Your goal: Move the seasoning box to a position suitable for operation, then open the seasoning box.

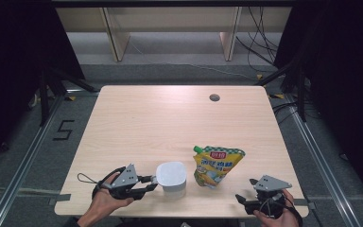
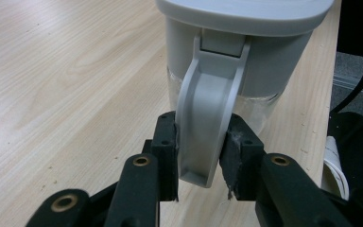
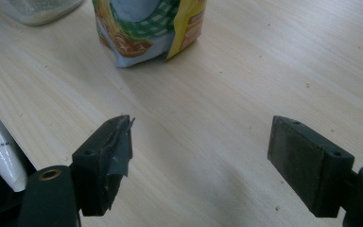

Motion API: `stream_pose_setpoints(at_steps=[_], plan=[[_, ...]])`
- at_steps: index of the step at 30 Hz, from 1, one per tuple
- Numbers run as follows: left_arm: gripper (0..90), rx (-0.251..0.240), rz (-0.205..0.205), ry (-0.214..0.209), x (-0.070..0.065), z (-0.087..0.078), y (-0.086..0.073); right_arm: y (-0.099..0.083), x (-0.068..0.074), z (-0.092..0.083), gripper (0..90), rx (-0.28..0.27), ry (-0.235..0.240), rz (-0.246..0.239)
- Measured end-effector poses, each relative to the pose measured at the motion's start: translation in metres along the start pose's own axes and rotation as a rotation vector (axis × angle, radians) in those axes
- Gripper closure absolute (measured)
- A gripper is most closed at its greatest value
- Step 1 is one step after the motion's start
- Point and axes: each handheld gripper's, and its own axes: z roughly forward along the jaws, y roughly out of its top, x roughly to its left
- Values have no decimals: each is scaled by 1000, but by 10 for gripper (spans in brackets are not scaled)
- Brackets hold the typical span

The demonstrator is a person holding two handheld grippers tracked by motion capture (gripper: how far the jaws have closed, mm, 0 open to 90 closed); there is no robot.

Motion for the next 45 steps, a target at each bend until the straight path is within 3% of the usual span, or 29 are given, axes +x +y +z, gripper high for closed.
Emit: stream_pose_setpoints(at_steps=[2,6,7,9,11,12,15,18,23,25,26,27,30,32,33,35,38,40,45], plan=[[684,-4,-13,-20,0,1,0,0,0,0,239,3,8,9],[674,-13,-27,-18,-1,0,1,0,3,0,243,1,6,24],[615,-56,-41,-17,1,-5,3,0,2,1,235,-1,9,21],[527,-73,-54,-8,1,-7,5,0,2,0,215,2,11,31],[516,-92,-70,-6,1,-13,6,-1,3,0,201,2,18,58],[487,-86,-52,-4,1,-16,7,-1,2,-1,199,2,21,37],[447,-73,-59,-28,-6,-20,10,1,6,-4,188,-16,26,39],[432,-52,-48,-20,-9,-24,13,4,11,-7,168,-31,40,52],[410,-60,-63,-28,-14,-28,17,7,20,-8,179,-32,89,64],[420,-56,-57,-28,-15,-30,18,7,24,-8,206,-45,110,42],[420,-65,-79,-34,-17,-31,19,8,27,-9,218,-52,122,30],[439,-69,-81,-30,-18,-32,20,10,34,-8,237,-58,144,12],[478,-78,-99,-35,-20,-34,23,11,39,-8,257,-47,153,7],[501,-75,-77,-18,-20,-37,26,13,43,-7,263,-53,161,-12],[587,-94,-72,-24,-20,-38,29,14,46,-5,273,-56,163,-24],[619,-97,-90,-4,-22,-39,30,14,47,-5,277,-46,168,-26],[762,-105,-99,23,-21,-40,36,14,51,0,297,-39,180,-37],[813,-119,-113,50,-20,-39,40,14,52,2,307,-30,182,-50],[876,-132,-113,57,-18,-36,46,15,54,3,323,-31,184,-45]])
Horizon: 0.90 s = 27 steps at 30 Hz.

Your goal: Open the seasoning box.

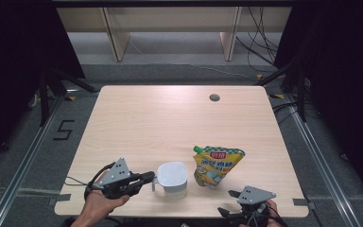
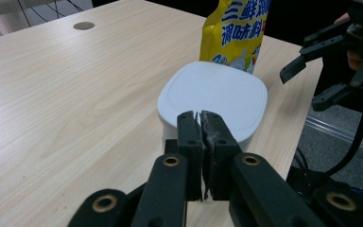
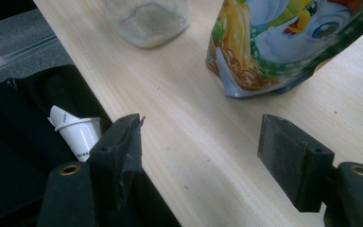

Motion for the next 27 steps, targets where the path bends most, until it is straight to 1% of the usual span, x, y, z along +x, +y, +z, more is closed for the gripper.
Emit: stream_pose_setpoints(at_steps=[1,2,4,5,6,7,8,10,11,12,13,14,15,16,17,18,19,20,22,24,25,26,27], plan=[[876,4,3,7,0,1,1,0,0,0,323,0,-4,-2],[887,7,0,4,0,5,3,0,-1,0,324,4,-11,-1],[888,13,-7,9,-1,7,3,-1,-2,0,328,3,-10,1],[889,15,0,0,-1,10,4,0,-2,0,332,-3,-15,-7],[889,15,0,0,-1,10,4,0,-2,0,332,-3,-15,-7],[889,14,-13,4,-2,12,3,0,-3,0,335,-6,-15,-11],[888,18,14,6,-1,14,4,1,-2,0,345,-14,-23,-10],[888,24,9,8,-1,14,3,1,-2,0,350,-16,-23,-6],[888,20,18,3,0,14,3,2,-2,-1,370,-18,-19,-6],[888,18,1,14,-1,14,3,2,-2,-1,386,-25,-27,-16],[888,18,1,14,-1,14,3,2,-2,-1,386,-25,-27,-16],[888,14,-6,14,-1,14,2,3,-3,-1,427,-46,-28,-27],[888,6,11,2,1,15,2,3,-3,-1,427,-46,-28,-27],[887,4,4,1,1,15,2,3,-3,-2,438,-47,-29,-14],[888,4,-14,10,0,15,1,4,-4,-3,458,-59,-35,-14],[888,3,-11,9,0,15,1,5,-3,-4,499,-83,-36,-15],[888,1,-12,8,0,15,1,5,-3,-4,499,-83,-36,-15],[888,-1,-13,8,0,15,0,6,-4,-4,518,-99,-35,-31],[887,-5,-13,8,0,15,0,9,-2,-4,556,-116,-32,-34],[887,-9,-12,4,0,15,0,12,0,-3,602,-136,-33,-57],[887,-11,-33,7,-1,15,-1,14,1,-3,617,-140,-40,-60],[887,-11,-24,8,0,15,-1,16,2,-2,635,-148,-32,-67],[888,-11,-31,12,-1,15,-1,19,3,0,658,-165,-32,-62]])
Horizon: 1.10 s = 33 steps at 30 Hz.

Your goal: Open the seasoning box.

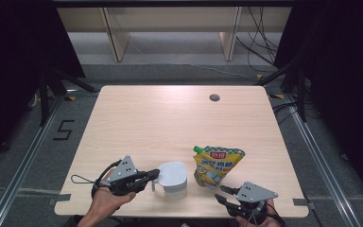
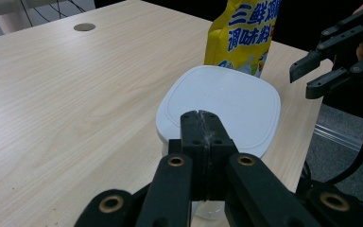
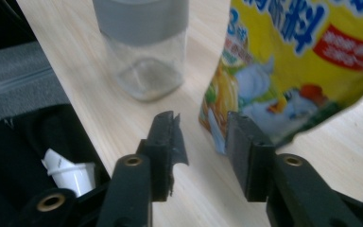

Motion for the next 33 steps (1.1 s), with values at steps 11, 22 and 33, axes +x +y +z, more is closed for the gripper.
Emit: stream_pose_setpoints(at_steps=[11,22,33], plan=[[888,0,19,-5,3,-1,-1,17,8,18,804,-83,28,-17],[886,-2,17,-2,4,-3,-3,43,20,37,894,-137,69,-38],[885,0,16,-2,5,-3,-4,52,19,49,900,-136,58,-57]])
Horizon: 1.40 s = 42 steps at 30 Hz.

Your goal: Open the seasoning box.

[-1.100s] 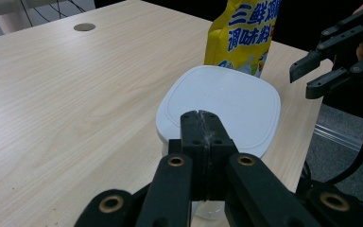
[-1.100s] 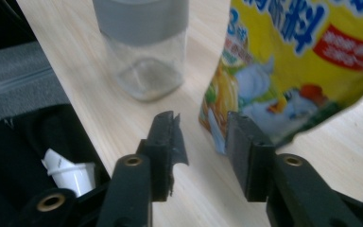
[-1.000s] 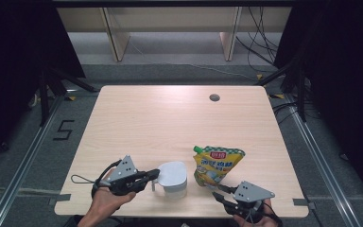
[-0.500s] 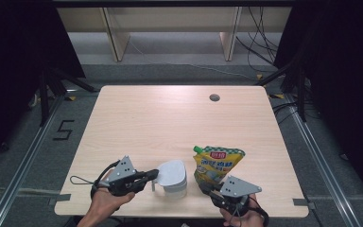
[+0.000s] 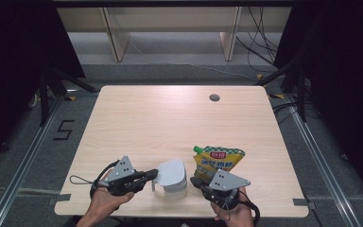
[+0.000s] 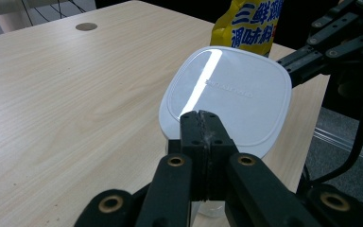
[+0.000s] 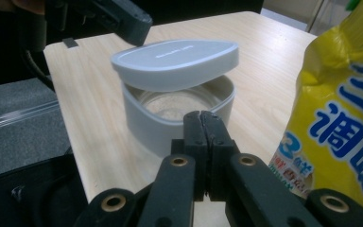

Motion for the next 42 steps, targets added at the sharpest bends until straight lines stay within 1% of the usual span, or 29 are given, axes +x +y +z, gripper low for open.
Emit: stream_pose_setpoints(at_steps=[1,3,5,6,10,11,12,13,16,17,18,19,20,21,22,23,24,25,26,27,29,30,31,34,35,37,39,41,42], plan=[[885,-1,1,-1,0,0,0,0,0,0,900,2,0,14],[884,-2,0,0,0,0,0,3,0,3,900,10,19,8],[884,-4,1,2,0,0,0,4,1,5,900,-2,15,-2],[884,-4,1,2,0,0,0,5,2,6,900,3,27,0],[882,-2,1,-4,1,0,0,9,4,8,900,6,29,-8],[882,-10,1,-7,1,1,-1,9,5,9,900,-6,22,-13],[882,-10,-1,-5,1,1,-1,11,5,9,900,6,29,-12],[879,-12,-23,0,0,0,-1,12,6,9,900,-3,20,-12],[849,-6,-10,-4,2,-1,-1,15,7,9,900,-14,27,-12],[815,-10,-25,-8,2,-2,-1,16,7,9,900,-20,32,-8],[783,-3,-24,-11,2,-4,-1,17,8,8,900,-20,28,-17],[758,4,-7,-23,4,-5,-1,18,9,8,900,-17,25,-20],[679,6,-10,-35,3,-6,-2,20,9,9,900,-21,29,-26],[679,16,4,-33,4,-8,-2,20,9,9,900,-21,29,-26],[574,20,9,-29,3,-9,-4,22,11,9,900,-30,25,-24],[574,27,13,-16,3,-10,-6,22,11,9,900,-30,25,-24],[540,35,14,-16,2,-12,-8,23,10,10,900,-45,20,-48],[511,46,2,-29,1,-13,-12,24,12,10,900,-34,28,-29],[477,62,17,-29,1,-14,-15,26,14,11,900,-46,29,-32],[446,70,35,-33,2,-15,-18,27,15,11,900,-37,34,-30],[397,99,38,-27,2,-17,-23,29,18,13,900,-47,19,-28],[383,101,44,-22,3,-17,-26,29,17,13,900,-48,33,-38],[371,113,15,-11,3,-18,-29,31,19,14,900,-46,29,-46],[348,119,-6,12,7,-19,-35,35,22,17,900,-56,32,-54],[334,125,-13,21,10,-20,-39,38,24,19,900,-50,49,-67],[326,132,-20,34,11,-21,-42,41,27,23,900,-61,46,-66],[321,136,-20,33,12,-21,-44,43,28,24,900,-53,54,-73],[288,136,-38,38,13,-22,-47,46,31,28,900,-60,51,-95],[260,136,-45,43,14,-22,-51,48,34,31,900,-59,68,-101]])
